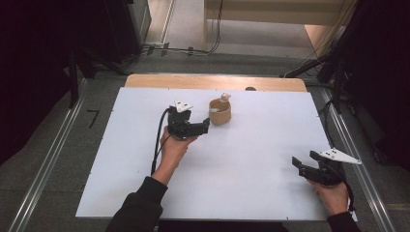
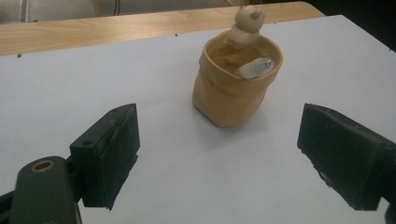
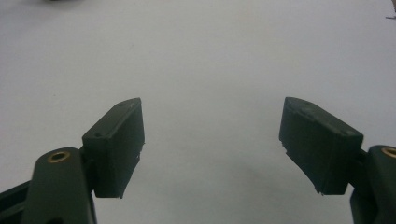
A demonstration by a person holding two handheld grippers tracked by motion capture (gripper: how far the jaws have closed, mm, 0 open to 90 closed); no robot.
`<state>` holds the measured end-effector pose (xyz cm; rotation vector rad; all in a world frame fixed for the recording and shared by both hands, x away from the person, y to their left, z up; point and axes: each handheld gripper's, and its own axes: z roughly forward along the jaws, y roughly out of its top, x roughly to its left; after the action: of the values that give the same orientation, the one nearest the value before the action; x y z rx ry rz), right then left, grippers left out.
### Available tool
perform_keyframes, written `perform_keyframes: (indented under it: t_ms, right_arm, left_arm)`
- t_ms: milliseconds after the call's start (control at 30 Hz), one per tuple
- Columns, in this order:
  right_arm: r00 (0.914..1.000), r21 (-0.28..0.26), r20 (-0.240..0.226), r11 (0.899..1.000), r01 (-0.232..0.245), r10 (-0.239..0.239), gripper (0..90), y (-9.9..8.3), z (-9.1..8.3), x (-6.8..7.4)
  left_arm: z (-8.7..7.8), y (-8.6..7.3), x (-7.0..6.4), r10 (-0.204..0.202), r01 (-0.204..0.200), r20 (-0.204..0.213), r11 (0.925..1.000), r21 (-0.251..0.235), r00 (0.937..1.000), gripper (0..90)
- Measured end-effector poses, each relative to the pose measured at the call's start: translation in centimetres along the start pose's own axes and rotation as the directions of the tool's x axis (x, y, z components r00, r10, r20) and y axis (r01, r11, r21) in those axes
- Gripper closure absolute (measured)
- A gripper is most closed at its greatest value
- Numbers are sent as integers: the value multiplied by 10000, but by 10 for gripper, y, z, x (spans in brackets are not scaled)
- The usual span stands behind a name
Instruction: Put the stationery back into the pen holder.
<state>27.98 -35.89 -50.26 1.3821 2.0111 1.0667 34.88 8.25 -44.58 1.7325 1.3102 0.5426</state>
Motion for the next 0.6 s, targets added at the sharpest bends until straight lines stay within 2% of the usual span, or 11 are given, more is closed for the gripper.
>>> perform_keyframes:
  t_ms: [400, 600]
  right_arm:
    - [10000, 4, -6, 10000, -28, 28, 209, 0, 0, 0]
    - [10000, -2, 9, 10000, -12, 12, 209, 0, 0, 0]
  left_arm:
    - [-8, -10, 6, -197, 197, -9, 9998, 13, 9998, 137]
    - [-15, -15, 5, -103, 103, 50, 9999, -80, 9999, 137]
